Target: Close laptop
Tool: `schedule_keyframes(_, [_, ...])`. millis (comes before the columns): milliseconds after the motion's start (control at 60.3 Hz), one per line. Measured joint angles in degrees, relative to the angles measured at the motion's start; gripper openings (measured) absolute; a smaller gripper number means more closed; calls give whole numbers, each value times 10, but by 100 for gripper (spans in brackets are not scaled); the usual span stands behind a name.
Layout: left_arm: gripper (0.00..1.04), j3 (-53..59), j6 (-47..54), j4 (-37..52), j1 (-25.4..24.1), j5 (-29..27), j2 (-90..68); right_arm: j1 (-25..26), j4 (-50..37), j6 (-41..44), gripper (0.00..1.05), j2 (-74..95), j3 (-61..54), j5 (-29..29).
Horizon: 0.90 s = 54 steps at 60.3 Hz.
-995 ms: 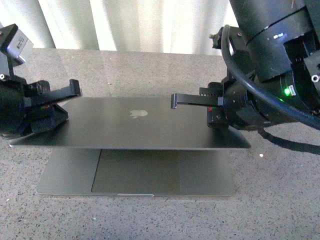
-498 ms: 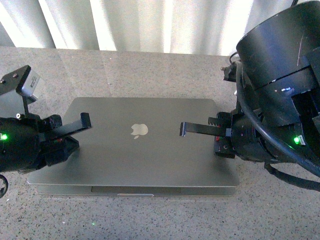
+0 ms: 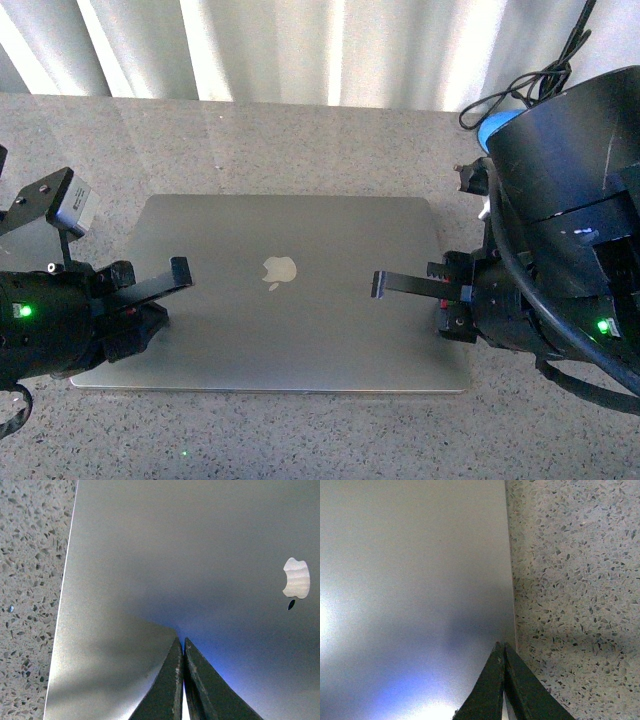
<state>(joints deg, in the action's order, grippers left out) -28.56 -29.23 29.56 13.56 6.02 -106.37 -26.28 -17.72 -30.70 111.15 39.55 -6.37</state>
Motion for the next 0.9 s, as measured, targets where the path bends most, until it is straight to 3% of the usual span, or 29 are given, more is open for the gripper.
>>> schedule_keyframes(431, [4,18,0,-2,-16,-14,36,1,1,8,1,-14,-5,-16])
schedule_keyframes(514, [4,24,0,12,-26,-28,65,1,-2,38,1,-31,-7,-46])
schedule_keyframes(630, [4,37,18,77,-61,-114,169,0,-58,158,1,-107,-19,-129])
schedule_keyframes(763, [4,54,35,87,-98,-151,269,5,-70,247,1,-183,-31,-153])
schedule_keyframes(846, [15,59,37,85,-109,-156,302,12,-84,290,3,-227,-50,-156])
schedule_keyframes(896, [24,59,39,85,-110,-156,308,15,-86,309,11,-253,-59,-157])
